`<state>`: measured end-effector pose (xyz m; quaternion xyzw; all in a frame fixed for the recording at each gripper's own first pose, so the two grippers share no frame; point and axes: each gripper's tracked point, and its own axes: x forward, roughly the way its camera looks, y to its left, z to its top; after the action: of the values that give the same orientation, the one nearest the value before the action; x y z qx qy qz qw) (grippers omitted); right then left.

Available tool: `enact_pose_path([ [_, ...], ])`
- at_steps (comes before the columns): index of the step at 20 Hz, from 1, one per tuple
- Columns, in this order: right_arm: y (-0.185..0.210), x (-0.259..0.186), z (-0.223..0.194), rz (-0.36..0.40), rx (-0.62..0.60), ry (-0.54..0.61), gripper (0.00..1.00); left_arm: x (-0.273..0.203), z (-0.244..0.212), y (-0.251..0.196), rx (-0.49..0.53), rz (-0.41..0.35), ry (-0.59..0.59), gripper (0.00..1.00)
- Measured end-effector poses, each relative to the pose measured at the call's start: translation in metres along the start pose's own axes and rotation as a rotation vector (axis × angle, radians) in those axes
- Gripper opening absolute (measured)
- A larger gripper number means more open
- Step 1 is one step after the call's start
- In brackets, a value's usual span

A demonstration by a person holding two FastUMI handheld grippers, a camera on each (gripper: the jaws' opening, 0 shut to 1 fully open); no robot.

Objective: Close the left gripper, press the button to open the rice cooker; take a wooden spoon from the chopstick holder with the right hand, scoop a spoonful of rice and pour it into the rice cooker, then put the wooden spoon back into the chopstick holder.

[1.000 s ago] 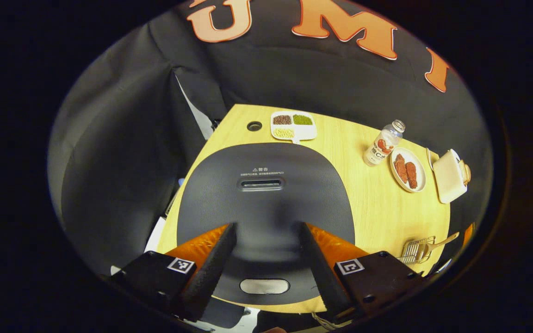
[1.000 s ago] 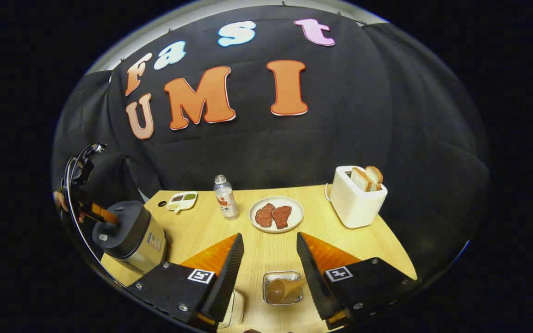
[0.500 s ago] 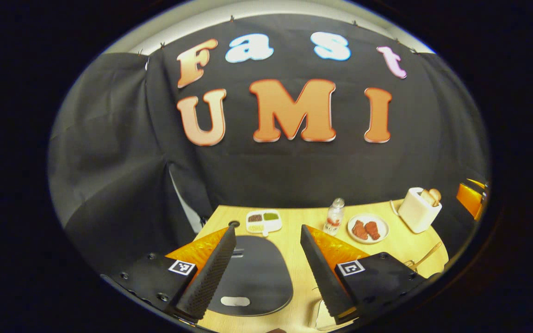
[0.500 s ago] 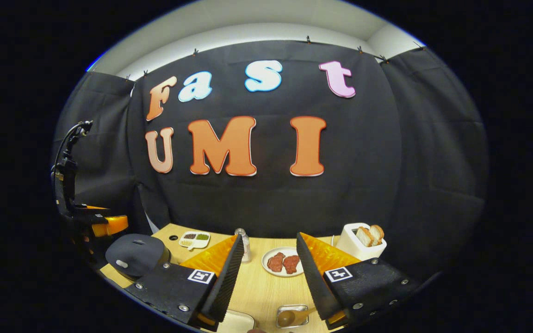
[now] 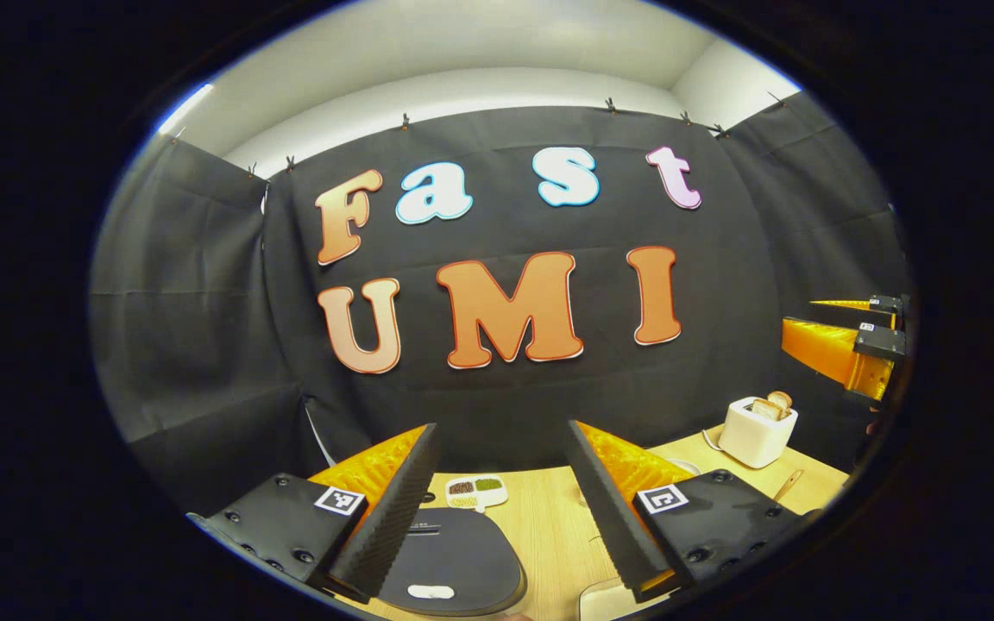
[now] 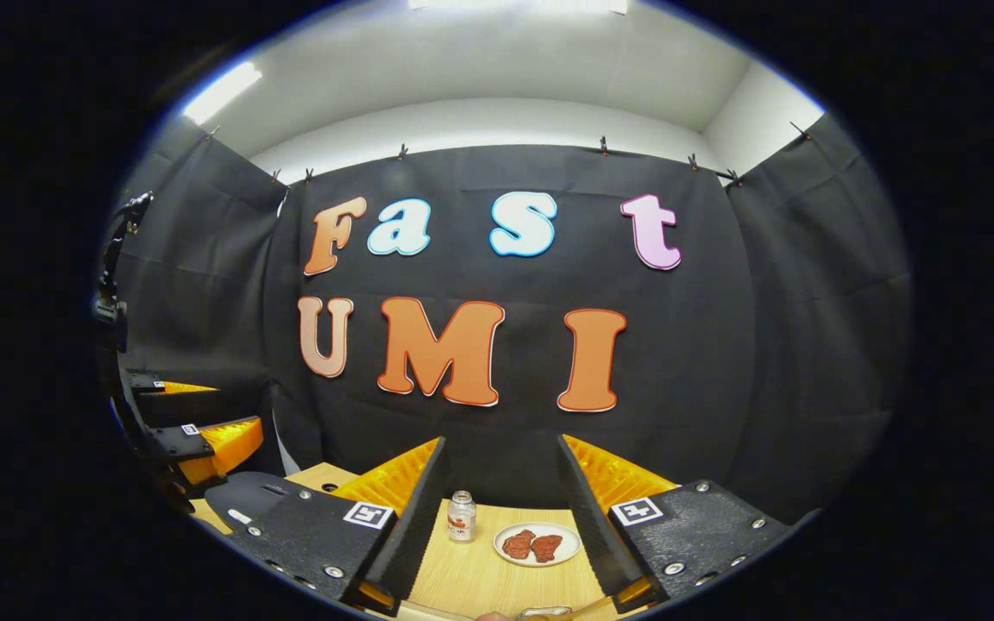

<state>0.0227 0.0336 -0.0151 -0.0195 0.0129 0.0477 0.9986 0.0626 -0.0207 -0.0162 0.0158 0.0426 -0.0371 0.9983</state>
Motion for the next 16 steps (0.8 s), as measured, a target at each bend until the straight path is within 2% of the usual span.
enact_pose_path([
  [2,0.005,0.000,0.002,0.012,-0.001,-0.015,0.73,-0.007,0.001,-0.002,-0.006,-0.004,-0.026,0.99],
  [3,0.005,-0.003,0.003,0.015,-0.005,-0.022,0.78,-0.010,0.002,-0.004,-0.017,-0.012,-0.038,1.00],
  [4,0.007,-0.005,0.005,0.018,-0.008,-0.026,0.74,-0.012,0.003,-0.005,-0.025,-0.015,-0.050,1.00],
  [5,0.009,-0.005,0.007,0.023,-0.005,-0.031,0.75,-0.013,0.006,-0.005,-0.030,-0.015,-0.064,1.00],
  [6,0.012,-0.005,0.008,0.028,0.001,-0.032,0.78,-0.014,0.007,-0.004,-0.027,-0.014,-0.072,1.00],
  [8,0.015,-0.005,0.008,0.038,0.004,-0.035,0.81,-0.018,0.009,-0.002,-0.025,-0.010,-0.086,0.96],
  [9,0.015,-0.006,0.008,0.038,-0.002,-0.038,0.76,-0.019,0.010,-0.001,-0.028,-0.007,-0.091,0.96],
  [11,0.015,-0.007,0.009,0.045,-0.004,-0.042,0.82,-0.020,0.010,-0.004,-0.034,-0.013,-0.097,0.98],
  [12,0.016,-0.008,0.008,0.050,-0.001,-0.041,0.77,-0.020,0.012,-0.003,-0.037,-0.016,-0.101,0.99],
  [16,0.014,-0.010,0.004,0.052,-0.003,-0.029,0.80,-0.020,0.016,-0.001,-0.033,-0.007,-0.122,1.00],
])
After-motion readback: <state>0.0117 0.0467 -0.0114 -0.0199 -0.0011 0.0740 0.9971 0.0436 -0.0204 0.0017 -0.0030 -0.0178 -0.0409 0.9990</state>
